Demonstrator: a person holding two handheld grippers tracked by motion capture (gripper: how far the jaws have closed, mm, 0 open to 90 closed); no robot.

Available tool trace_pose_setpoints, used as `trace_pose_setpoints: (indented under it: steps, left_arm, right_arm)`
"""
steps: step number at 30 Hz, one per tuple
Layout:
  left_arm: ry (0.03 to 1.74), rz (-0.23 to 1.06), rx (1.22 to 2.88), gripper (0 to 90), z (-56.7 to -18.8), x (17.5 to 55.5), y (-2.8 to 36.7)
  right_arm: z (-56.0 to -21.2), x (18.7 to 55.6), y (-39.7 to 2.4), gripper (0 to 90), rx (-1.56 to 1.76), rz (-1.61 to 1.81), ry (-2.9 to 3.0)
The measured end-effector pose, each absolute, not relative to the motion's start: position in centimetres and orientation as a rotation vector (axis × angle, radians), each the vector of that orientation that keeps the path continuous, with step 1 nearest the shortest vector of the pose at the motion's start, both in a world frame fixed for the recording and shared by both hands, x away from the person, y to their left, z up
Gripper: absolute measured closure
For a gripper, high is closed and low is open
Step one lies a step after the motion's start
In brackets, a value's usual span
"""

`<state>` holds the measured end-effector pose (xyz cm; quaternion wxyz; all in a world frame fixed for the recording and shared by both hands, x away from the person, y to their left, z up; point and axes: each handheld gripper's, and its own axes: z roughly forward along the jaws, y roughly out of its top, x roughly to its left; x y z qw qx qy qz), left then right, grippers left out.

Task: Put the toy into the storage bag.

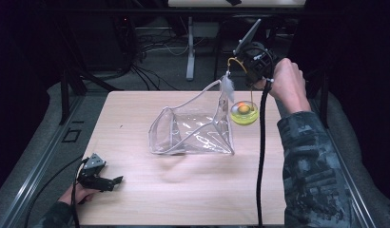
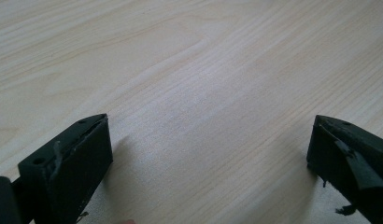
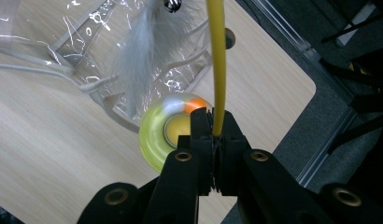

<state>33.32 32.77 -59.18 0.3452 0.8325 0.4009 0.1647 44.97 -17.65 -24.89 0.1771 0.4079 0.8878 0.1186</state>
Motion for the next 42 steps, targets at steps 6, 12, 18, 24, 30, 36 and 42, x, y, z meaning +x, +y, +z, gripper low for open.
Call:
trace_pose_setpoints:
  steps: [6, 12, 18, 24, 30, 36, 42]
  left_arm:
    - [1.040, 0.427, 2.162, 0.0, -59.2, 33.3, 32.8]
    - [1.039, 0.427, 2.161, 0.0, -59.2, 33.3, 32.8]
    - [1.040, 0.427, 2.161, 0.0, -59.2, 33.3, 32.8]
    - [1.040, 0.426, 2.161, 0.0, -59.2, 33.3, 32.8]
    - [1.039, 0.427, 2.162, 0.0, -59.2, 33.3, 32.8]
    - [1.039, 0.427, 2.162, 0.0, -59.2, 33.3, 32.8]
    - [1.039, 0.427, 2.162, 0.0, -59.2, 33.3, 32.8]
  right_arm:
    - [-24.0, 45.0, -17.3, 88.0, 1.139, 0.335, 2.488]
    - [-23.1, 44.9, -16.9, 88.1, 1.127, 0.327, 2.469]
    - [-21.9, 44.7, -16.5, 88.1, 1.112, 0.326, 2.451]
    - [-20.9, 44.5, -15.8, 88.1, 1.091, 0.325, 2.438]
    - [-20.2, 44.4, -14.7, 88.0, 1.070, 0.321, 2.425]
    - [-19.7, 44.3, -13.8, 88.0, 1.048, 0.329, 2.422]
    - [-19.4, 44.3, -12.9, 88.0, 1.044, 0.348, 2.413]
